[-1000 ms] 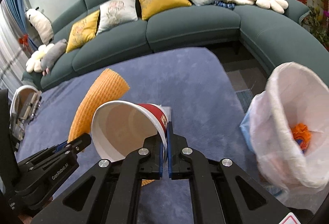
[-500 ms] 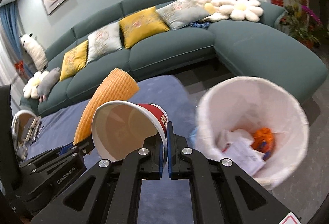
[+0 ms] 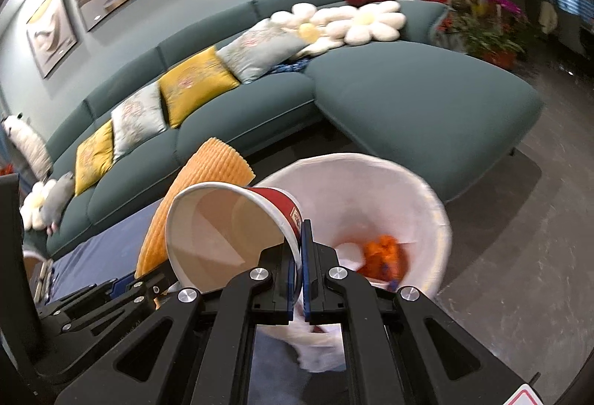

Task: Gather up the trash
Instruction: 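Carry the mesh sleeve and cup over the bin and open both grippers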

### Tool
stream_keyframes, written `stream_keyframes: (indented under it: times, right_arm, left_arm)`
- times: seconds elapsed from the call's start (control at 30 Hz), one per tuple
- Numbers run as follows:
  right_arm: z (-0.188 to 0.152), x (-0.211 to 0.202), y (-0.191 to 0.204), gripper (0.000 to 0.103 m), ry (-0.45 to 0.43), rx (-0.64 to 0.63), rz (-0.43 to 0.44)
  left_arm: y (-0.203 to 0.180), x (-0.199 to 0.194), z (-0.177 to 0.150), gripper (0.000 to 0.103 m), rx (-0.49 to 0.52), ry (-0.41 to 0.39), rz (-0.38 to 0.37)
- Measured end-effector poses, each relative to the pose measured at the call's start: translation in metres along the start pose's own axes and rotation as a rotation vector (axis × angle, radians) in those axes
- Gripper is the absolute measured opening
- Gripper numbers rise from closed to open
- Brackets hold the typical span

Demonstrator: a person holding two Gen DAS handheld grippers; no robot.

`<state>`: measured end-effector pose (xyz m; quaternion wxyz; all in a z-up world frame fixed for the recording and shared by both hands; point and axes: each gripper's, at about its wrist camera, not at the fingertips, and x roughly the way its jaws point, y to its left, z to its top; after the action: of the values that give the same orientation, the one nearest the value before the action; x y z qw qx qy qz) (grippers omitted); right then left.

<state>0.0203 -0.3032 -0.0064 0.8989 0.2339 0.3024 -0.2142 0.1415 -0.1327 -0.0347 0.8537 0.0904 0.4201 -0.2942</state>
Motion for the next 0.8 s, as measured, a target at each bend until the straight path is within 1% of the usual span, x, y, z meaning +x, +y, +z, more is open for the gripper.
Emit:
stream_keyframes:
  times: [0.17, 0.37, 0.47, 0.53, 0.6, 0.8]
  right_arm:
    - [0.003, 0.0, -0.032, 0.003, -0.008, 0.052, -0.035]
    - [0.006, 0.003, -0.061, 0.003, -0.016, 0.097, -0.063]
    - [0.007, 0.006, -0.067, 0.003, -0.016, 0.104, -0.067]
    - [0.007, 0.007, -0.067, 0.003, -0.016, 0.108, -0.065]
    - [0.008, 0.01, -0.068, 0.003, -0.016, 0.111, -0.062]
    - [0.007, 0.01, -0.067, 0.003, -0.016, 0.102, -0.049]
  left_arm:
    - [-0.028, 0.015, 0.0, 0.019, 0.042, 0.022, -0.02]
    - [-0.042, 0.035, 0.0, 0.02, 0.055, 0.058, -0.043]
    - [-0.047, 0.04, 0.001, 0.026, 0.068, 0.063, -0.033]
    - [-0.049, 0.042, 0.0, 0.036, 0.071, 0.059, -0.017]
    - [-0.05, 0.043, 0.001, 0.039, 0.068, 0.057, -0.012]
    - [-0.046, 0.046, 0.003, 0.039, 0.052, 0.065, -0.005]
